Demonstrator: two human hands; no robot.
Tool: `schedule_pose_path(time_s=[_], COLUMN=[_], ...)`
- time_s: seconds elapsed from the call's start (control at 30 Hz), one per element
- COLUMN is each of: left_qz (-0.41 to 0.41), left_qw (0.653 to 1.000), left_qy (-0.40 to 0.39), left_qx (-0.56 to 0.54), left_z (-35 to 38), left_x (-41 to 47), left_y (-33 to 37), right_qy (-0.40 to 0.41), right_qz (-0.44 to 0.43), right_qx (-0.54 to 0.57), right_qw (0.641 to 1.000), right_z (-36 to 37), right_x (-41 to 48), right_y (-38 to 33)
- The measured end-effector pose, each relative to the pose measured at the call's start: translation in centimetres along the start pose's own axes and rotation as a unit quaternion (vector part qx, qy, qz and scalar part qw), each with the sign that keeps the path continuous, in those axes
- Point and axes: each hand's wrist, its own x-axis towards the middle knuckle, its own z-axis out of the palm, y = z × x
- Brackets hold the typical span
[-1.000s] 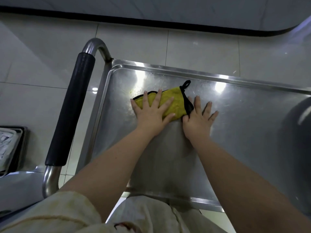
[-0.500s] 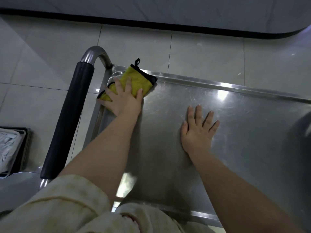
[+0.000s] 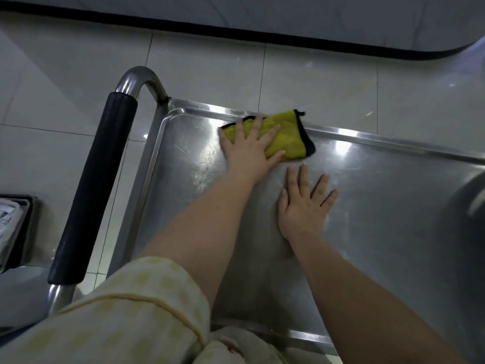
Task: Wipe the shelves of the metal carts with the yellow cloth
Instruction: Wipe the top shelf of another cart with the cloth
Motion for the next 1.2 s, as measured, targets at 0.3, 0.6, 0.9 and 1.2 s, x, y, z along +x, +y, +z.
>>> schedule_pose_path(time_s=[0.3, 0.6, 0.9, 1.2], left_qz=[-0.196, -0.176, -0.218, -0.2], left_qw=[0.98, 0.984, 0.975, 0.979], left_qy=[0.014, -0.018, -0.037, -0.031], left_qx=[-0.016, -0.038, -0.016, -0.02], left_z=[-1.3, 2.9, 4.8, 4.9], left_x=[-6.2, -24.3, -31.1, -31.6], left_y=[-14.7, -11.9, -11.0, -11.1], right_qy=[0.002, 0.012, -0.022, -0.057], right_qz=[-0.003, -0.002, -0.012, -0.068], right_qx=[0.018, 0.014, 0.019, 0.009], right_qw=[1.0, 1.0, 0.999, 0.996], right_z=[-0.2, -0.7, -0.9, 4.3], right_x=[-0.3, -0.4, -2.9, -19.6], right_y=[0.0, 0.0, 0.0, 3.2])
